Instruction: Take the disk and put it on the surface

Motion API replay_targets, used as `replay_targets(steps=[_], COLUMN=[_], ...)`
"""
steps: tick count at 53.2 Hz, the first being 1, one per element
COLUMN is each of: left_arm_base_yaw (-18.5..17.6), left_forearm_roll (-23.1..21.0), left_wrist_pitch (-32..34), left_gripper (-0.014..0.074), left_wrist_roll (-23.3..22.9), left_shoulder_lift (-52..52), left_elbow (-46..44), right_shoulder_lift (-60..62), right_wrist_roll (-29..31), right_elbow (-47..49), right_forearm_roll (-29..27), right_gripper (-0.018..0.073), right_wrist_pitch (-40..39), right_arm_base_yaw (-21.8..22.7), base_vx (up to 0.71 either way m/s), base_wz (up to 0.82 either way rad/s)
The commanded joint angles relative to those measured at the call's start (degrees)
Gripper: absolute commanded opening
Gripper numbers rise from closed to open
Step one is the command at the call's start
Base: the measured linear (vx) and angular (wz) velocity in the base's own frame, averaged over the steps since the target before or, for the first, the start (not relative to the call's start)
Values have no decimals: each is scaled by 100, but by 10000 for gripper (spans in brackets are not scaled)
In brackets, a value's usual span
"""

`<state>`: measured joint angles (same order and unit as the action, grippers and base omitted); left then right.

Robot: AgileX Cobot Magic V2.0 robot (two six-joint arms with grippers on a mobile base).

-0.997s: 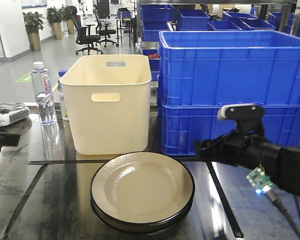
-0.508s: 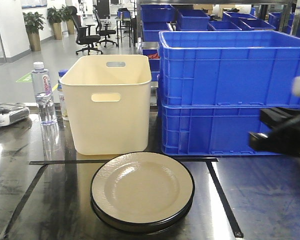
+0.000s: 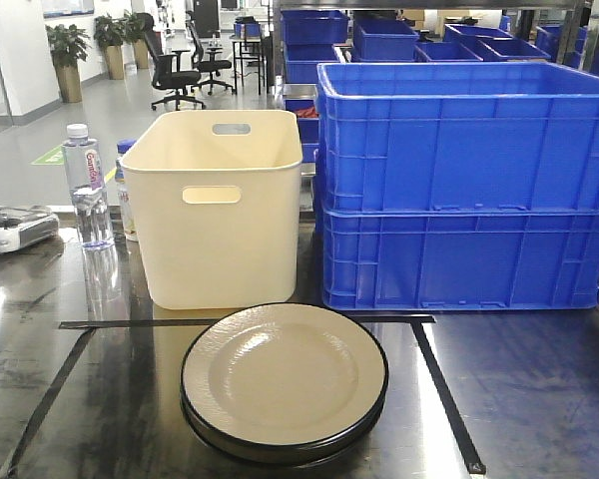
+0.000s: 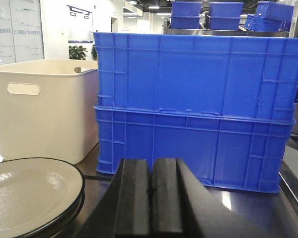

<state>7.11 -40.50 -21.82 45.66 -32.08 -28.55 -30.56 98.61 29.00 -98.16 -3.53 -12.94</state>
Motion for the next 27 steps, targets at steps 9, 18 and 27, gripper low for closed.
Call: replay_targets(steps=[9,18,27], left_arm_base_yaw=[-35,-35,-35], left_forearm_roll=[-424,-403,-403], left_wrist_pitch=[367,147,87], left_gripper=[-2,-2,-2], left_wrist_roll=[92,92,92], left_shoulder_lift=[218,218,218], left_elbow=[358,358,358], right_shoulder_lift=[54,54,54], right_wrist_roll=[50,50,50], right_elbow=[101,101,101], right_forearm_roll=[30,25,25], right_gripper=[-12,-12,-12], right_wrist_pitch=[70,70,70], right_arm_base_yaw=[9,9,9], base_vx=[0,0,0], base_wz=[0,0,0])
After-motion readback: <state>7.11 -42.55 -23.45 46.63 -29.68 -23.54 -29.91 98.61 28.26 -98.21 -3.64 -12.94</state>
